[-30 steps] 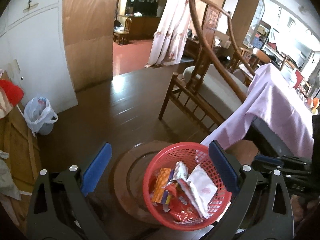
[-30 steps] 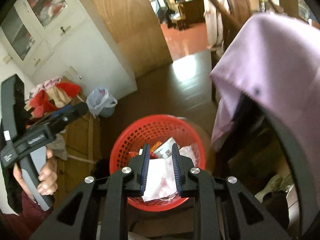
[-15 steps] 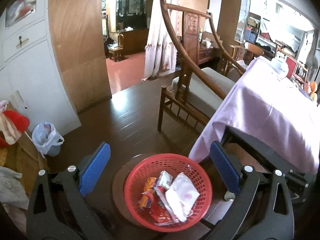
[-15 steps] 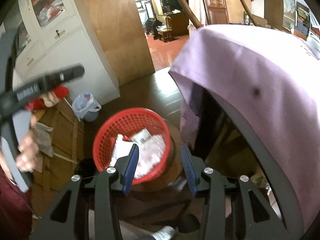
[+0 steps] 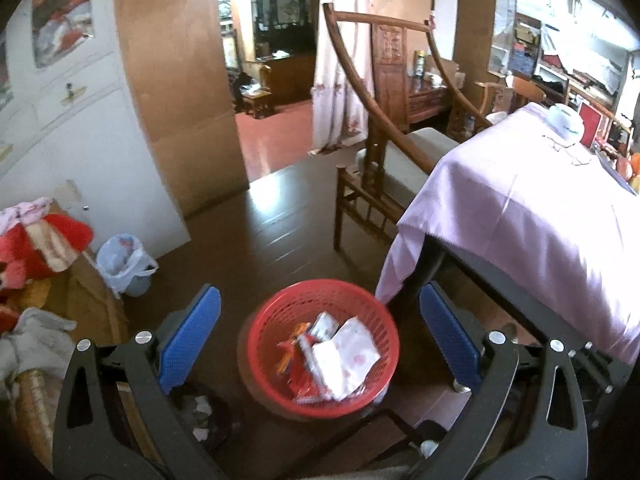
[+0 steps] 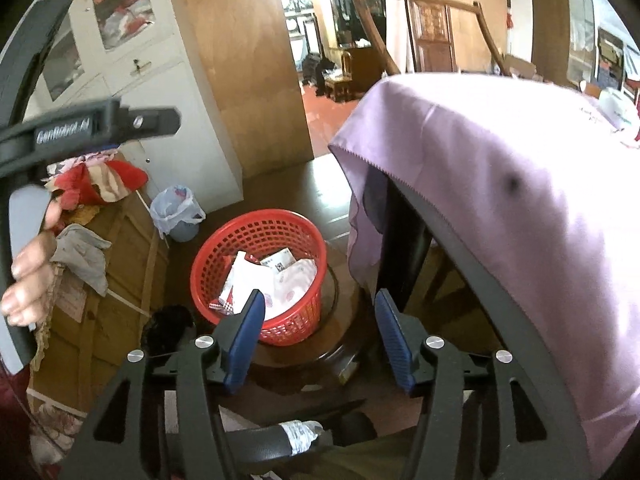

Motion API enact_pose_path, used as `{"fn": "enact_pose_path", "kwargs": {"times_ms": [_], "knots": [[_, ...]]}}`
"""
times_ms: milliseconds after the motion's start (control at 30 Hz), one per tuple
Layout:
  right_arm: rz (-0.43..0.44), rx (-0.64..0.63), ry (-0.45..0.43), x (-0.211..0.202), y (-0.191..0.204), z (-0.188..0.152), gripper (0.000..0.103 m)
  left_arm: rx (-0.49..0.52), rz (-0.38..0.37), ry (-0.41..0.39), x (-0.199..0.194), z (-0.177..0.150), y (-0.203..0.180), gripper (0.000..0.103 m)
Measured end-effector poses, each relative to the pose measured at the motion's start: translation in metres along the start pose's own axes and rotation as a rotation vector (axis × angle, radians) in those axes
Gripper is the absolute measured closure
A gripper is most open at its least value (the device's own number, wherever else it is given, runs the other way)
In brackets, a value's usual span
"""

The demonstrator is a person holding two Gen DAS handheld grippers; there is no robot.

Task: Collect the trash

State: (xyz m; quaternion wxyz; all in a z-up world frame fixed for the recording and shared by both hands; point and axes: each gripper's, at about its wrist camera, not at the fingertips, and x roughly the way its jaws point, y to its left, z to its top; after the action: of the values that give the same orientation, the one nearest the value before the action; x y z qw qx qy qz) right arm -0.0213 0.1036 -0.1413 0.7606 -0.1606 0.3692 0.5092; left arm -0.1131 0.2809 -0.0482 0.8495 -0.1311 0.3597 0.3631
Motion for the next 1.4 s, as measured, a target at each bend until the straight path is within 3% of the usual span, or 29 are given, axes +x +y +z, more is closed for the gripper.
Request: {"fn": "enact_pose_path", "kwargs": {"times_ms": [167, 333, 467, 567, 733, 867, 1067, 1400], "knots": [[0.008, -0.032, -0.03, -0.018, 0.011, -0.001, 0.046, -0.046, 0.051, 0.014, -0.026, -0.027, 0.017, 0.007], [-0.016, -0.067, -0.052, -0.035, 0.032, 0.006, 0.045, -0.072, 0.117, -0.032, -0.057, -0.052, 0.035, 0.007], [-0.069, -0.082, -0.052, -0.041, 0.052, 0.018, 0.03, -0.115, 0.094, -0.047, -0.061, -0.057, 0.045, 0.007], [-0.112, -0.089, -0.029, -0.034, 0.062, 0.025, 0.03, -0.157, 0.063, -0.041, -0.052, -0.057, 0.055, 0.007], [-0.135, -0.07, 0.043, -0.006, 0.067, 0.03, 0.03, -0.253, 0.007, 0.06, -0.014, -0.069, 0.076, 0.007], [-0.148, -0.062, 0.109, 0.021, 0.065, 0.029, 0.03, -0.303, 0.026, 0.134, 0.02, -0.081, 0.085, 0.007], [-0.146, -0.031, 0.189, 0.061, 0.059, 0.027, 0.03, -0.27, 0.059, 0.217, 0.057, -0.101, 0.075, 0.007], [-0.134, 0.022, 0.231, 0.102, 0.045, 0.022, 0.03, -0.203, 0.124, 0.217, 0.078, -0.108, 0.069, 0.007]]}}
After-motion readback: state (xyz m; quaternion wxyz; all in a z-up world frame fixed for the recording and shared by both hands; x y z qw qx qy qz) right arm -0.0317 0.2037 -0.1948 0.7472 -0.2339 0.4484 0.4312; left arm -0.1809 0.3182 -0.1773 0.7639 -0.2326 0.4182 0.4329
